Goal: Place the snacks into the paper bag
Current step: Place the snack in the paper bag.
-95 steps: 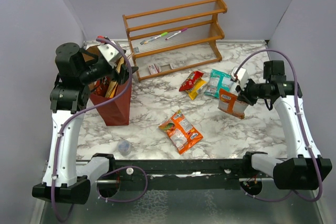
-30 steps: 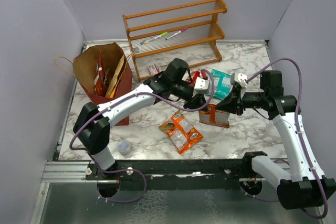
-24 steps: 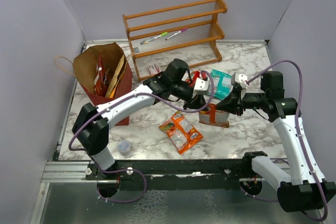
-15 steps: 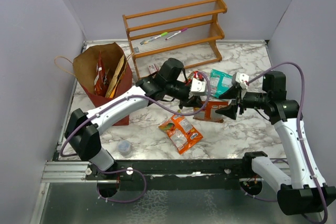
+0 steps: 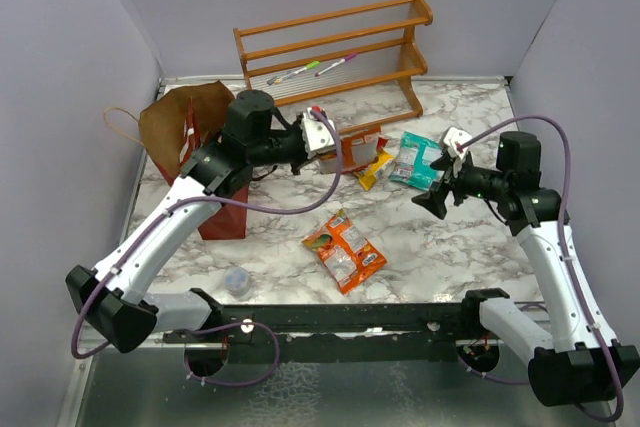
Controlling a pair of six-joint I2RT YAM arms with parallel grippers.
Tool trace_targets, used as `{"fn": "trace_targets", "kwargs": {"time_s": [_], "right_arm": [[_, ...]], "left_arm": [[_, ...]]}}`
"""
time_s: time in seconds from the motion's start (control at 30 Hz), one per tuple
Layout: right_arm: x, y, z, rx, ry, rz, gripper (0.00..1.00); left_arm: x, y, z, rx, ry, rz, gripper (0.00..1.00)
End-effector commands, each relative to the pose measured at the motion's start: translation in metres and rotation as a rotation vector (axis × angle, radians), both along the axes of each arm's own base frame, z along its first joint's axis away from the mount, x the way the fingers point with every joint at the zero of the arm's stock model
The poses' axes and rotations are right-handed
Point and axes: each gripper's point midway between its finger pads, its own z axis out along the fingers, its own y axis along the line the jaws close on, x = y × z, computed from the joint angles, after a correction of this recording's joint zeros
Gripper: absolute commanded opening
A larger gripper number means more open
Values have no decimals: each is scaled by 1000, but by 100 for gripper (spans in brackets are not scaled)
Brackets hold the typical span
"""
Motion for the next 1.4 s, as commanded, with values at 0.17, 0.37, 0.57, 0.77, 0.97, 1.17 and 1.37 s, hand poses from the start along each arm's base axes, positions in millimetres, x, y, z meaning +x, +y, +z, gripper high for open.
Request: {"fn": "trace_targets", "kwargs": {"time_s": [0.17, 0.37, 0.57, 0.77, 0.97, 1.17, 1.37], "right_arm": [[37, -27, -36, -24, -16, -259, 95], [37, -34, -40, -28, -58, -303, 95], [36, -36, -47, -39, -65, -315, 95], [34, -38, -46, -39, -75, -324, 95], [32, -36, -44, -32, -79, -314, 95], [30, -35, -41, -29, -99, -306, 95], [27, -34, -39, -26, -109, -295, 95]], "left_arm": [[17, 55, 104, -119, -135, 293, 0], [23, 89, 152, -244, -121, 463, 0], [21, 129, 196, -374, -90, 566, 0], [5, 167, 216, -396, -128, 645, 0], [7, 217, 222, -373, -211, 846, 0], [12, 268, 212, -301, -281, 1073, 0], [26, 285, 191, -260, -282, 1156, 0]]}}
